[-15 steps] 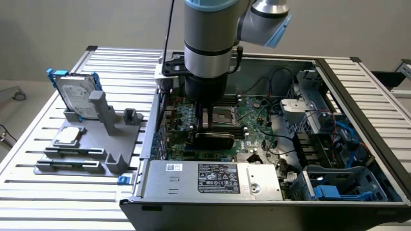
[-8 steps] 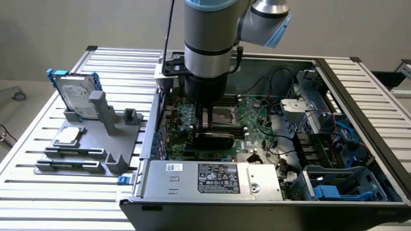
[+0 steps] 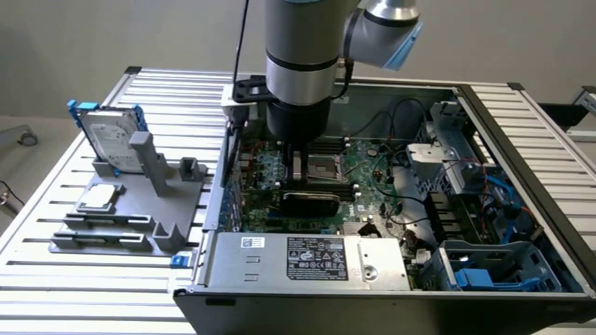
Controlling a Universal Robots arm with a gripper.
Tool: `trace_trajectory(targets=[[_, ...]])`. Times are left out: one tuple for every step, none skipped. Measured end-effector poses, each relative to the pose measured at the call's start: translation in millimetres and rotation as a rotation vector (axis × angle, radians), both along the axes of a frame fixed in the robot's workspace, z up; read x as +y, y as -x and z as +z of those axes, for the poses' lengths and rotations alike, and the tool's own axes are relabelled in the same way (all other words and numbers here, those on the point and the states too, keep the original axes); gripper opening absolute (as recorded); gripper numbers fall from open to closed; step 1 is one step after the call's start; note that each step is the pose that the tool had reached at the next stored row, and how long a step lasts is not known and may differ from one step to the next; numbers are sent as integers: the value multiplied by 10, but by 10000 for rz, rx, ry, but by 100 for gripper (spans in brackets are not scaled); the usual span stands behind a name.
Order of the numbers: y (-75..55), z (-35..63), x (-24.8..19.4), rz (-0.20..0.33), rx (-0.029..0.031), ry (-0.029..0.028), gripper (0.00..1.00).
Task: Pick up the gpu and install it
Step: 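Insert the gpu into the slot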
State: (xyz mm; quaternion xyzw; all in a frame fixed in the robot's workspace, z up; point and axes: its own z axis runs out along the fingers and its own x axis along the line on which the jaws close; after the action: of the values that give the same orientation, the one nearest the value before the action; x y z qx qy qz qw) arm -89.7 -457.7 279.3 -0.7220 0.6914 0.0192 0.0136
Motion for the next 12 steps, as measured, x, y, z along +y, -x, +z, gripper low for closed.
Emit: trace_trajectory(targets=[[13,7,-1,1,0,-1,11],[32,10,-2,0,0,-3,11],[50,14,-2,1,2,-1,11],[72,17,-3,0,3,-1,11],[96,20,-3,0,4,-1,11],[121,23,-3,1,5,-1,11],[147,27,-3,0,5,-1,11],[173,32,-3,1,5,-1,11],[196,36,-3,1,5,-1,11],[216,39,-3,1,5,-1,11],[232,43,-3,0,6,0,11],[245,50,-3,-1,7,0,11]])
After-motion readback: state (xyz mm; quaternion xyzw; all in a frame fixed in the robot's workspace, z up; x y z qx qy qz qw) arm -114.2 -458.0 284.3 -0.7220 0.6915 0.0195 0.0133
